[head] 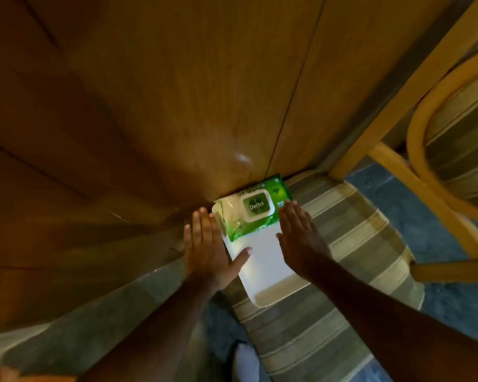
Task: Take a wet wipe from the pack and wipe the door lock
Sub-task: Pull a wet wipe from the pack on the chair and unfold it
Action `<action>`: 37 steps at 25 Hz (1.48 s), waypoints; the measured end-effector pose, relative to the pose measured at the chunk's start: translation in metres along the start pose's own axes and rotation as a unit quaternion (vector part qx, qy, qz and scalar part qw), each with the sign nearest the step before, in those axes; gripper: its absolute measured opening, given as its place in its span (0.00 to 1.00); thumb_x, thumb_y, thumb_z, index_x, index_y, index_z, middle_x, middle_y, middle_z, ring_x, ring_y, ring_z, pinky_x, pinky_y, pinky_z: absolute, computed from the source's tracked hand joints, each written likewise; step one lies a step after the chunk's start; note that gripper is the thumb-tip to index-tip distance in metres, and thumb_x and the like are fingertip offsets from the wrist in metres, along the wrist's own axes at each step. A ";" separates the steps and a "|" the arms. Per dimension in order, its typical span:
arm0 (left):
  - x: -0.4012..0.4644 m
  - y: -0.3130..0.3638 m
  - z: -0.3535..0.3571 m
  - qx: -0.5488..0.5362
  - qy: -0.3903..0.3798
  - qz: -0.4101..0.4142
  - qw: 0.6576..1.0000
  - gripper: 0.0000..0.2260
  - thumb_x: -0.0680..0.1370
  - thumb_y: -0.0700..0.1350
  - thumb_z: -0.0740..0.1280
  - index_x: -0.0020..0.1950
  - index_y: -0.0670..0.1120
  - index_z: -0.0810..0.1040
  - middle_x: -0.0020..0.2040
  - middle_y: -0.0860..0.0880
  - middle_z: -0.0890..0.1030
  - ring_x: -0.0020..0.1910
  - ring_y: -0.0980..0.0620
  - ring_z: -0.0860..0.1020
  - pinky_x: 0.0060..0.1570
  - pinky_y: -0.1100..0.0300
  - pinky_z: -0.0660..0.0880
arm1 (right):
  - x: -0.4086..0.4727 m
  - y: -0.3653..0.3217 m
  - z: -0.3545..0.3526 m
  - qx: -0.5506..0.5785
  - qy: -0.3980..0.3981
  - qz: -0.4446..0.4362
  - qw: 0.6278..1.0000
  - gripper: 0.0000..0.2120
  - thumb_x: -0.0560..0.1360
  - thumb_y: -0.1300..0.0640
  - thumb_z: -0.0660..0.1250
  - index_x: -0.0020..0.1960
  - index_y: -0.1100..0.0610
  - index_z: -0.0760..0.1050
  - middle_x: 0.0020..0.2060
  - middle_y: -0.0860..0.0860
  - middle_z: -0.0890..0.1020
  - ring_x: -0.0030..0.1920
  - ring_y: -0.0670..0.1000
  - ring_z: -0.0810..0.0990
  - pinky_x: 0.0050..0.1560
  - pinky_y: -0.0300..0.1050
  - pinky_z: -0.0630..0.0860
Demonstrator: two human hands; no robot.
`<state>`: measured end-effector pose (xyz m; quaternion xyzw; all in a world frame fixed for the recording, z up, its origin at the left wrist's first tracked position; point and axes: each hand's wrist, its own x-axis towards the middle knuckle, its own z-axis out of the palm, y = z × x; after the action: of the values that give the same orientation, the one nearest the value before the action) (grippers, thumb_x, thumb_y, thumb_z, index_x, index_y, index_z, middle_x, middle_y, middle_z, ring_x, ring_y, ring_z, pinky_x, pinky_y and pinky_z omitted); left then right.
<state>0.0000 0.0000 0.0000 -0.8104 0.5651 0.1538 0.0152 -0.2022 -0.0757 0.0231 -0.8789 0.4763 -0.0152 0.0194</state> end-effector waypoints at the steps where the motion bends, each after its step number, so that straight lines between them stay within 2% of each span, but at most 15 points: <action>1: 0.007 0.002 0.007 0.010 -0.003 0.018 1.000 0.57 0.67 0.81 0.38 0.83 0.42 0.47 0.83 0.41 0.47 0.82 0.42 0.43 0.79 0.44 0.43 | 0.012 0.003 0.009 0.001 0.008 -0.026 1.000 0.28 0.74 0.59 0.69 0.70 0.69 0.68 0.69 0.68 0.73 0.71 0.67 0.70 0.69 0.63 0.69; 4: 0.022 0.011 0.028 0.024 -0.002 0.036 0.999 0.56 0.67 0.80 0.35 0.82 0.41 0.44 0.83 0.41 0.45 0.82 0.42 0.41 0.79 0.44 0.43 | 0.050 0.010 0.021 0.019 0.029 -0.074 0.997 0.29 0.69 0.68 0.72 0.69 0.69 0.70 0.67 0.67 0.75 0.69 0.67 0.73 0.68 0.58 0.65; 7: 0.024 0.019 0.043 0.019 -0.008 0.007 1.000 0.57 0.66 0.80 0.36 0.82 0.38 0.43 0.83 0.39 0.42 0.81 0.41 0.40 0.79 0.44 0.42 | 0.078 0.008 0.029 0.027 -0.033 -0.142 0.989 0.32 0.64 0.72 0.71 0.68 0.69 0.71 0.67 0.67 0.75 0.69 0.67 0.72 0.69 0.54 0.59; 9: 0.025 0.022 0.049 0.029 -0.006 0.008 1.000 0.58 0.66 0.80 0.35 0.82 0.38 0.44 0.83 0.38 0.42 0.81 0.40 0.40 0.79 0.44 0.41 | 0.088 0.007 0.031 0.031 -0.086 -0.152 0.984 0.32 0.66 0.71 0.71 0.70 0.67 0.69 0.70 0.64 0.72 0.72 0.65 0.69 0.71 0.53 0.60; 10: 0.026 0.022 0.050 0.033 -0.006 0.010 0.999 0.58 0.66 0.80 0.36 0.82 0.38 0.44 0.83 0.38 0.43 0.81 0.40 0.40 0.79 0.44 0.41 | 0.091 0.006 0.032 0.040 -0.092 -0.136 0.986 0.31 0.67 0.69 0.71 0.69 0.66 0.70 0.69 0.63 0.73 0.71 0.64 0.69 0.70 0.54 0.66; 13: 0.025 0.022 0.054 0.045 -0.001 0.028 0.999 0.57 0.67 0.80 0.39 0.81 0.37 0.43 0.82 0.37 0.42 0.81 0.41 0.38 0.79 0.44 0.39 | 0.101 -0.004 0.026 0.058 -0.105 -0.089 0.989 0.32 0.63 0.64 0.75 0.65 0.59 0.71 0.63 0.56 0.76 0.65 0.59 0.73 0.59 0.53 0.76; 18: 0.024 0.024 0.053 0.071 -0.015 0.035 0.997 0.58 0.67 0.81 0.41 0.81 0.36 0.39 0.82 0.36 0.38 0.81 0.41 0.36 0.79 0.44 0.38 | 0.131 -0.018 0.002 -0.017 -0.187 -0.099 0.977 0.28 0.61 0.61 0.79 0.60 0.58 0.75 0.56 0.56 0.79 0.58 0.58 0.79 0.54 0.52 0.78; 22: 0.025 0.024 0.052 0.074 -0.023 0.033 0.996 0.60 0.66 0.81 0.39 0.81 0.36 0.39 0.82 0.36 0.37 0.81 0.41 0.36 0.79 0.44 0.39 | 0.124 -0.030 -0.002 -0.130 -0.191 -0.176 0.957 0.21 0.64 0.58 0.77 0.56 0.58 0.79 0.52 0.57 0.80 0.52 0.59 0.83 0.46 0.52 0.80; 24: 0.025 0.024 0.052 0.076 -0.026 0.036 0.996 0.60 0.65 0.82 0.38 0.80 0.36 0.38 0.82 0.36 0.37 0.81 0.41 0.36 0.79 0.44 0.39 | 0.120 -0.024 0.003 -0.132 -0.183 -0.195 0.955 0.18 0.66 0.57 0.73 0.56 0.58 0.79 0.51 0.57 0.81 0.50 0.60 0.83 0.45 0.51 0.79; 26: 0.025 0.025 0.053 0.073 -0.028 0.035 0.996 0.61 0.65 0.82 0.38 0.80 0.35 0.38 0.82 0.36 0.38 0.81 0.40 0.36 0.79 0.43 0.39 | 0.130 -0.014 0.004 -0.029 -0.149 -0.120 0.981 0.15 0.68 0.55 0.69 0.54 0.57 0.80 0.49 0.58 0.84 0.50 0.61 0.83 0.45 0.48 0.77; 28: 0.025 0.024 0.054 0.070 -0.025 0.035 0.997 0.61 0.65 0.82 0.39 0.80 0.36 0.39 0.82 0.36 0.38 0.81 0.40 0.36 0.79 0.44 0.38 | 0.142 -0.002 0.004 0.159 -0.066 0.049 0.984 0.14 0.67 0.52 0.70 0.51 0.55 0.82 0.45 0.58 0.86 0.46 0.60 0.84 0.44 0.44 0.75; 31: 0.024 0.024 0.054 0.054 -0.022 0.035 0.998 0.61 0.65 0.83 0.40 0.81 0.36 0.41 0.82 0.37 0.40 0.81 0.40 0.38 0.78 0.44 0.37 | 0.132 0.005 0.020 0.313 0.076 0.267 0.908 0.17 0.66 0.51 0.76 0.49 0.58 0.78 0.41 0.54 0.84 0.40 0.53 0.79 0.40 0.41 0.70; 32: 0.025 0.024 0.054 0.050 -0.020 0.033 0.998 0.61 0.65 0.83 0.41 0.81 0.37 0.41 0.82 0.37 0.40 0.81 0.40 0.38 0.78 0.45 0.37 | 0.124 0.004 0.029 0.325 0.083 0.280 0.900 0.14 0.67 0.52 0.76 0.47 0.59 0.78 0.41 0.54 0.83 0.40 0.53 0.79 0.40 0.40 0.69; 34: 0.025 0.023 0.054 0.044 -0.022 0.034 0.998 0.61 0.65 0.83 0.41 0.81 0.37 0.41 0.82 0.36 0.40 0.81 0.40 0.38 0.78 0.44 0.37 | 0.104 -0.001 0.043 0.325 0.061 0.217 0.918 0.09 0.68 0.56 0.74 0.42 0.62 0.81 0.46 0.57 0.82 0.42 0.54 0.80 0.42 0.39 0.70; 37: 0.025 0.022 0.053 0.047 -0.030 0.039 0.998 0.60 0.65 0.82 0.40 0.81 0.37 0.41 0.82 0.36 0.40 0.81 0.40 0.38 0.79 0.43 0.40 | 0.091 -0.008 0.051 0.268 0.029 0.121 0.955 0.13 0.68 0.57 0.73 0.51 0.61 0.83 0.59 0.56 0.74 0.50 0.52 0.77 0.51 0.34 0.69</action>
<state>-0.0248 -0.0203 -0.0538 -0.7814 0.6019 0.1515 0.0641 -0.1433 -0.1468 -0.0269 -0.7763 0.5579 -0.1657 0.2423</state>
